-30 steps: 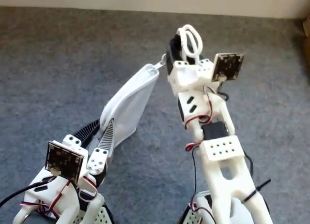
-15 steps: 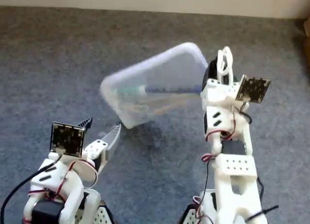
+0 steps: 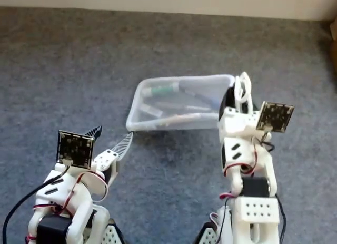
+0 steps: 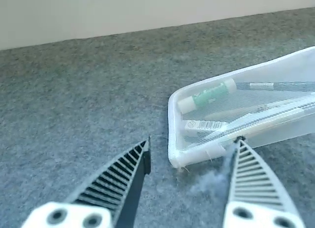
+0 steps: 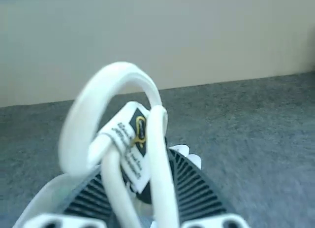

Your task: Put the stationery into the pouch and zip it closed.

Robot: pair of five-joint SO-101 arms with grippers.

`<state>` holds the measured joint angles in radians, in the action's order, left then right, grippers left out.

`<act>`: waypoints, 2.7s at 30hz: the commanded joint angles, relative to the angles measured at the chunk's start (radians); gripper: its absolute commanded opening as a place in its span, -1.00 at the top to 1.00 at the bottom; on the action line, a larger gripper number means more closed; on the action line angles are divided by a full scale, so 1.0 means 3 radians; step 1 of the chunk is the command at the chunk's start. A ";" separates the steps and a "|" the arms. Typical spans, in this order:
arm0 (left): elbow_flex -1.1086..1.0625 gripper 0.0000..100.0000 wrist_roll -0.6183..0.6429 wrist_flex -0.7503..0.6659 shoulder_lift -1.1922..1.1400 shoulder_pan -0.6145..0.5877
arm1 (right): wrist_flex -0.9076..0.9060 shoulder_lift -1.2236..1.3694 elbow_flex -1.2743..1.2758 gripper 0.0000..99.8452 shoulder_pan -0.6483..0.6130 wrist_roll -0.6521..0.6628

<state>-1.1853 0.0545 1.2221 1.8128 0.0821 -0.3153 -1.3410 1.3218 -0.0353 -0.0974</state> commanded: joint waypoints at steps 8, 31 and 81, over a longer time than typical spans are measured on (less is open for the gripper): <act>-0.0003 0.50 0.0220 -0.0082 0.0038 -0.0059 | -0.1312 -0.1148 -0.0033 0.58 -0.0458 0.0036; -0.0008 0.50 0.0210 -0.0082 0.0038 -0.0059 | -0.2079 -0.1634 0.0422 0.80 -0.0458 0.0465; -0.1701 0.99 -0.0082 0.0338 0.0018 -0.0678 | -0.3107 -0.1634 0.1552 0.86 -0.0197 0.0465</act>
<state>-1.6763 0.0376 1.1914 1.8128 -0.1020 -1.2375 -1.8197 1.6701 -0.1059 0.0437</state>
